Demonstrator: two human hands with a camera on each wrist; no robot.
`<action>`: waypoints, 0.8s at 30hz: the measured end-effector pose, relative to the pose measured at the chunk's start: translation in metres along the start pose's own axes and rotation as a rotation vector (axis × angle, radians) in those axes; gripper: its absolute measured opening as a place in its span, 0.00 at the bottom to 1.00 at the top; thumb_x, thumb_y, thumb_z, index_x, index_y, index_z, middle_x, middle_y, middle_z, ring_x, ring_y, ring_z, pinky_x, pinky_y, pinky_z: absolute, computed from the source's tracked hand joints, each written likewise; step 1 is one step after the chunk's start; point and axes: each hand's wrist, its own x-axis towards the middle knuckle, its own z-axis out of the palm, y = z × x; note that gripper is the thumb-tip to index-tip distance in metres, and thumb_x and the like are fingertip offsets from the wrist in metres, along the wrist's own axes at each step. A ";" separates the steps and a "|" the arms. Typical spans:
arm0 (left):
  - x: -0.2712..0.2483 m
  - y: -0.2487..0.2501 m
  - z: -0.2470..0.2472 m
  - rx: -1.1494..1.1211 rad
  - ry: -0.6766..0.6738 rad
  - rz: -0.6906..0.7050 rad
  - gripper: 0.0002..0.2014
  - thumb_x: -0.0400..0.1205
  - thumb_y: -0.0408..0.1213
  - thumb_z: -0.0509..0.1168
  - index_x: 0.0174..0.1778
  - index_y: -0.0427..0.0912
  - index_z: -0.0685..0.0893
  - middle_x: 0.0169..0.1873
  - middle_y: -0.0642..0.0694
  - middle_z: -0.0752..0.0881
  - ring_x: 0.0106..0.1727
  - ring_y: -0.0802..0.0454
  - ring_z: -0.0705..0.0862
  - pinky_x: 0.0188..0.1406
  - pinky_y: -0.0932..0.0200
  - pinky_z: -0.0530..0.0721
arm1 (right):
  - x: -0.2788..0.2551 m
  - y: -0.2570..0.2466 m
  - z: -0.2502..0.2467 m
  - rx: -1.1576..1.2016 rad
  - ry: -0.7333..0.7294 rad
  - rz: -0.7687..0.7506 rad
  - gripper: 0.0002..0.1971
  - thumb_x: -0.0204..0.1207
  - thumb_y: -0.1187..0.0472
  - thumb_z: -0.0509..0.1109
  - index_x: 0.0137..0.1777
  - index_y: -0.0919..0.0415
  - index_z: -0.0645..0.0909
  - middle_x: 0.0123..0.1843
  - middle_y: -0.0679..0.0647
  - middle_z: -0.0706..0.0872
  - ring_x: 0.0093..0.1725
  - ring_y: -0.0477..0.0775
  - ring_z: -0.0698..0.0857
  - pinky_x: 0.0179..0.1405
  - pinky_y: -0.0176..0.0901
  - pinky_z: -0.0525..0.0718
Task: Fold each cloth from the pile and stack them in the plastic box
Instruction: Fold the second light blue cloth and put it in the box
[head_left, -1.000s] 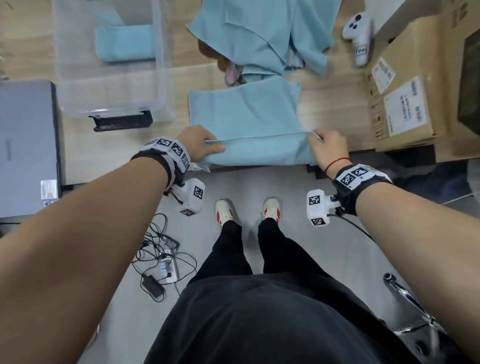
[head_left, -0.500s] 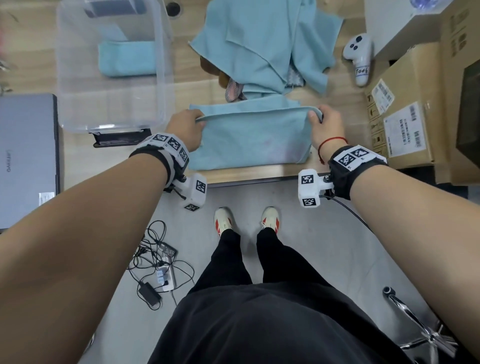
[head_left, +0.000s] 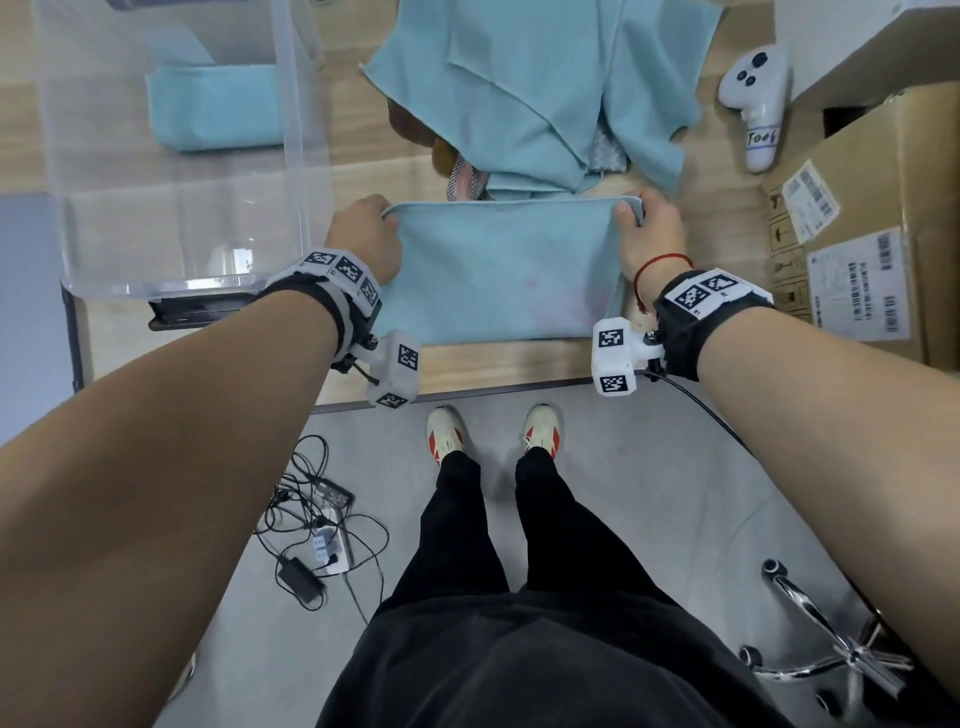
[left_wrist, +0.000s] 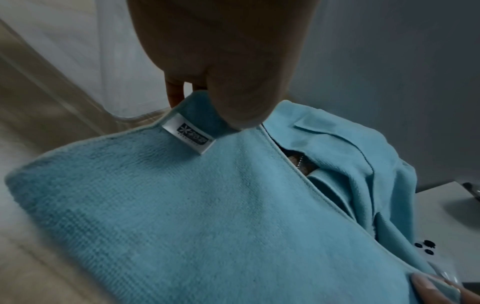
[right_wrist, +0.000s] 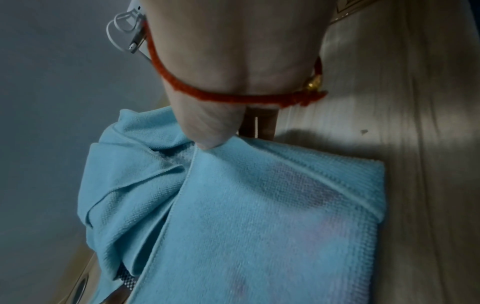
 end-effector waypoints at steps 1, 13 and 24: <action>0.003 0.000 0.001 0.012 -0.007 -0.012 0.13 0.87 0.40 0.52 0.56 0.39 0.80 0.51 0.35 0.84 0.46 0.38 0.78 0.42 0.52 0.73 | 0.002 0.000 0.003 -0.007 -0.014 0.020 0.14 0.84 0.60 0.60 0.62 0.67 0.80 0.57 0.65 0.85 0.57 0.60 0.82 0.46 0.36 0.68; -0.018 0.026 0.020 0.331 0.253 0.089 0.25 0.73 0.46 0.70 0.62 0.44 0.72 0.60 0.40 0.74 0.63 0.38 0.72 0.58 0.43 0.69 | -0.011 0.015 0.005 0.019 -0.082 0.147 0.24 0.76 0.44 0.70 0.64 0.60 0.75 0.54 0.53 0.85 0.55 0.56 0.84 0.51 0.40 0.76; -0.072 0.063 0.078 0.346 -0.262 0.319 0.30 0.70 0.59 0.73 0.59 0.46 0.73 0.60 0.42 0.72 0.62 0.41 0.71 0.55 0.45 0.78 | -0.068 0.049 -0.007 -0.127 -0.404 0.288 0.16 0.65 0.52 0.79 0.44 0.62 0.80 0.42 0.62 0.89 0.37 0.60 0.88 0.41 0.56 0.90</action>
